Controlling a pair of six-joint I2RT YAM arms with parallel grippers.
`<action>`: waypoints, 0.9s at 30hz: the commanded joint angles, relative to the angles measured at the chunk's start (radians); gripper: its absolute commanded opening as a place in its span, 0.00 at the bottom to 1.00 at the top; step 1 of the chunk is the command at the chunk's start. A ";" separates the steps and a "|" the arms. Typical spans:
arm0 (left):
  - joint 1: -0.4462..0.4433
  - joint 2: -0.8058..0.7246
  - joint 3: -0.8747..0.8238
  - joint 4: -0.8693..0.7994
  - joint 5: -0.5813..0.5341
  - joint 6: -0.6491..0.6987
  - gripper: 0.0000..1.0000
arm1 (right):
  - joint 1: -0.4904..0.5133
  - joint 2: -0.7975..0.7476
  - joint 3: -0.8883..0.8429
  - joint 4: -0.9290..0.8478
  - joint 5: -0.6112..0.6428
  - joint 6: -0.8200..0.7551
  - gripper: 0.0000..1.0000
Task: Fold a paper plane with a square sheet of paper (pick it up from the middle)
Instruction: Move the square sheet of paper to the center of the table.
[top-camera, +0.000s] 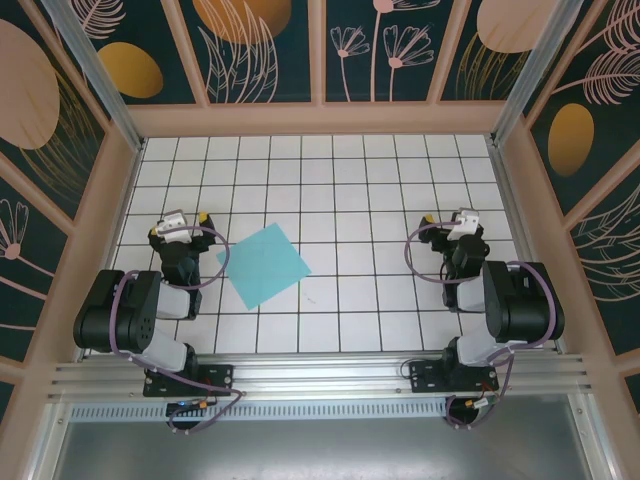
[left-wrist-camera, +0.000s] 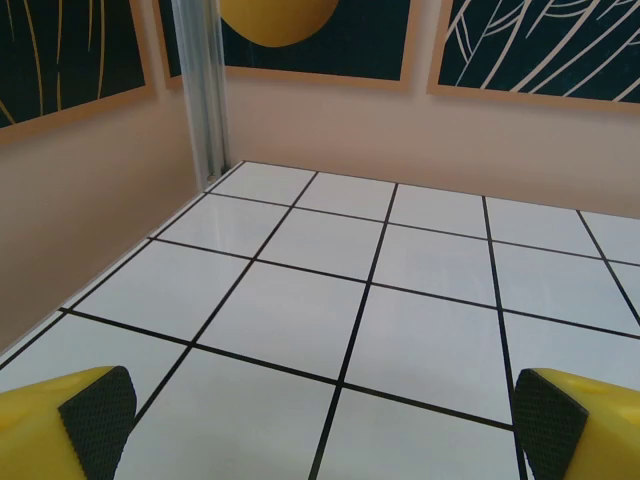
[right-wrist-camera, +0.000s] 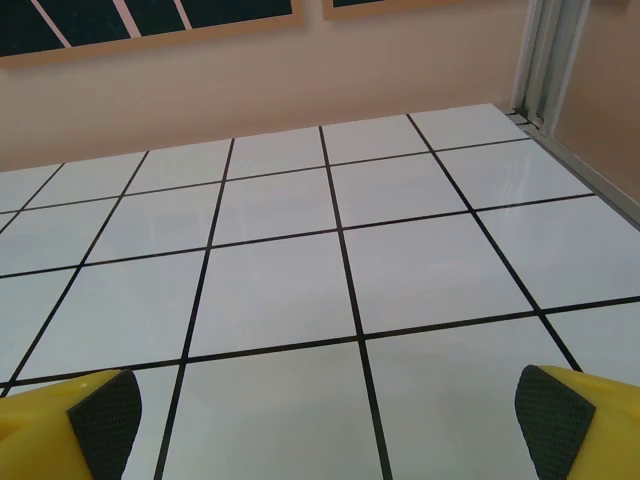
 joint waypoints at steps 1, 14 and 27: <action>0.008 -0.010 0.016 0.005 0.016 -0.002 0.99 | -0.008 0.001 0.016 0.024 -0.023 0.008 0.99; 0.008 -0.011 0.013 0.010 0.019 0.000 0.99 | -0.014 0.001 0.019 0.020 -0.042 0.006 0.99; 0.008 -0.159 -0.073 0.032 -0.001 -0.014 0.99 | 0.008 -0.088 0.086 -0.182 -0.046 -0.018 0.99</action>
